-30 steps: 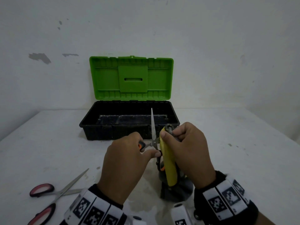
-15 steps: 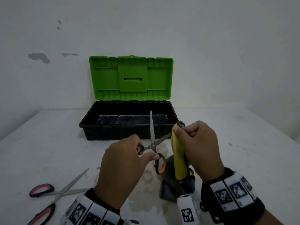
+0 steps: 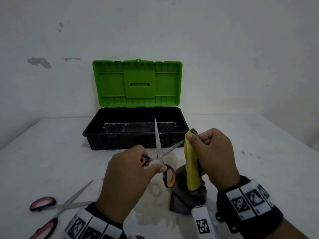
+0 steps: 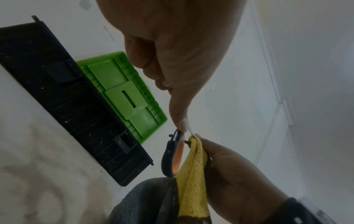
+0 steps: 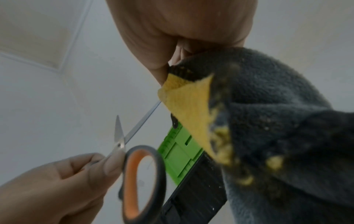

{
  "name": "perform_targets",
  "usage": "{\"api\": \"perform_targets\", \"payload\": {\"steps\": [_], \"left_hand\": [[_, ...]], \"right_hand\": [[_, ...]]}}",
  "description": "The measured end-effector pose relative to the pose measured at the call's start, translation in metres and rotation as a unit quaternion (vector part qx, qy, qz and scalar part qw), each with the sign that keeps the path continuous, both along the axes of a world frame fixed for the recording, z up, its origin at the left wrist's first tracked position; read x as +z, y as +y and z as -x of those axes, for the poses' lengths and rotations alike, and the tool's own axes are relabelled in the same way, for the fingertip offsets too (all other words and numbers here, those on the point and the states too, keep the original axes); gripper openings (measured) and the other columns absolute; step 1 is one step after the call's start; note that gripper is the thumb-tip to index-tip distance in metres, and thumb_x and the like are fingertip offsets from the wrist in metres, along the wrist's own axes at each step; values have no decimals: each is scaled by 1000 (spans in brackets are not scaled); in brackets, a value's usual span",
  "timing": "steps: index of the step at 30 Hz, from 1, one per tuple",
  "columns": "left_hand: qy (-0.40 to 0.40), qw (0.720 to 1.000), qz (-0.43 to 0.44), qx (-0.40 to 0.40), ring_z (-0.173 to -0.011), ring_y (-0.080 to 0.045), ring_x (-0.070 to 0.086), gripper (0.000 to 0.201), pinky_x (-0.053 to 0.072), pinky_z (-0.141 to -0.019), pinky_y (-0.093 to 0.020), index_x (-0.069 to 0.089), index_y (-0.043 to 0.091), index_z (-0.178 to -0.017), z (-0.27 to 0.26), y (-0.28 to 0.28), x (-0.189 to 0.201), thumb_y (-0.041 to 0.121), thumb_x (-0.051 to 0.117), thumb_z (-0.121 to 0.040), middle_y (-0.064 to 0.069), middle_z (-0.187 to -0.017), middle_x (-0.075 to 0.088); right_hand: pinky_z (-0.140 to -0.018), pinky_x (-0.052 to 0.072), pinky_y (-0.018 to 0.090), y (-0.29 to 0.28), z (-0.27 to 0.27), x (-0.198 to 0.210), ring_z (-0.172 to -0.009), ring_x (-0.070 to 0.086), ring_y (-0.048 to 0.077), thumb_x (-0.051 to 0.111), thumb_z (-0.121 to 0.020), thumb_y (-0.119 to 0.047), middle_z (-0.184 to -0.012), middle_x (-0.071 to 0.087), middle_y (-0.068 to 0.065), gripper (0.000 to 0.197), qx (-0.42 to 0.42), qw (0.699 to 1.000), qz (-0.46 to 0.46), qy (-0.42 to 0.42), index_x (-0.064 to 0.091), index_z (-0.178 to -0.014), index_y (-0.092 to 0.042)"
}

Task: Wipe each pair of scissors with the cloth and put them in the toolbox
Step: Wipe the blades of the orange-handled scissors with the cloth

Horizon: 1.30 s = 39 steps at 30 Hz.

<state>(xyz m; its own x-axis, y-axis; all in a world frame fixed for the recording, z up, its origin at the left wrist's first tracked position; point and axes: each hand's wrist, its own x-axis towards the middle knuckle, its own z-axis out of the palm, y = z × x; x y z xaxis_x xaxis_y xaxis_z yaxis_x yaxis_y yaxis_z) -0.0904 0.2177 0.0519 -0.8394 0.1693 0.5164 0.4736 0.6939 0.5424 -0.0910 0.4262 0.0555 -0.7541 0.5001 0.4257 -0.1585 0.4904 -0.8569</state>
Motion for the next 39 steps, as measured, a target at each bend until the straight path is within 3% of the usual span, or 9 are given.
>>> {"api": "perform_targets", "payload": {"steps": [5,9,14,19,23,27,32,34,39], "left_hand": [[-68,997,-47,8,-49,-3,44,46,40,-53,-10,53,24,-64,4,-2,0,62,79,-58,9,-54,50],[-101,992,-78,4,-48,-4,38,50,40,-50,-13,58,15,-66,10,-6,4,58,82,-57,5,-56,49],[-114,990,-87,-19,-46,-5,35,55,34,-46,-14,59,7,-67,19,-5,6,55,85,-58,3,-56,42],[-125,990,-59,-37,-50,-3,41,46,36,-49,-12,58,19,-68,21,-5,10,58,83,-61,8,-61,48],[-178,971,-150,-47,-69,-1,58,30,41,-59,-14,60,26,-94,24,-9,10,40,80,-75,7,-85,65],[-264,877,-386,-108,-56,-11,49,13,42,-49,-22,69,5,-94,24,-8,9,16,68,-88,-9,-74,65],[-301,767,-560,-82,-64,-11,53,21,41,-55,-25,71,11,-92,16,11,3,29,61,-92,-4,-75,63],[-283,773,-566,-51,-70,-15,60,30,47,-61,-31,70,12,-94,14,21,0,37,54,-96,-5,-78,67],[-238,797,-555,20,-86,-28,68,47,55,-84,-51,66,19,-98,12,39,-5,59,42,-94,-14,-91,71]], "right_hand": [[-48,42,25,14,0,4,-49,48,10,77,-81,-37,-53,50,-1,33,48,991,120,18,54,-76,-13],[-55,46,34,15,-14,6,-61,57,25,69,-81,-35,-68,54,28,30,253,954,150,-53,53,-85,-10],[-62,48,18,8,-23,-1,-68,61,8,70,-90,-19,-75,65,-5,19,419,892,46,-164,54,-82,-14],[-55,42,15,-3,-24,-4,-57,52,6,75,-86,-14,-62,60,-7,21,392,909,10,-142,56,-79,-13],[-52,40,24,-11,-24,-11,-58,48,18,80,-80,-18,-61,54,4,25,352,929,35,-109,56,-76,-12],[-53,43,21,-19,-24,-17,-54,50,11,80,-80,-10,-59,55,-3,25,329,938,75,-74,55,-75,-9],[-55,48,26,-35,-26,-21,-58,55,17,80,-80,-13,-60,58,8,26,318,943,84,-50,55,-75,-14],[-58,50,32,-41,-27,-23,-61,57,22,81,-80,-14,-64,61,15,26,308,947,84,-48,56,-75,-16],[-58,50,25,-51,-29,-22,-61,60,12,79,-79,-20,-61,64,-7,25,305,948,75,-57,56,-77,-14]]}}
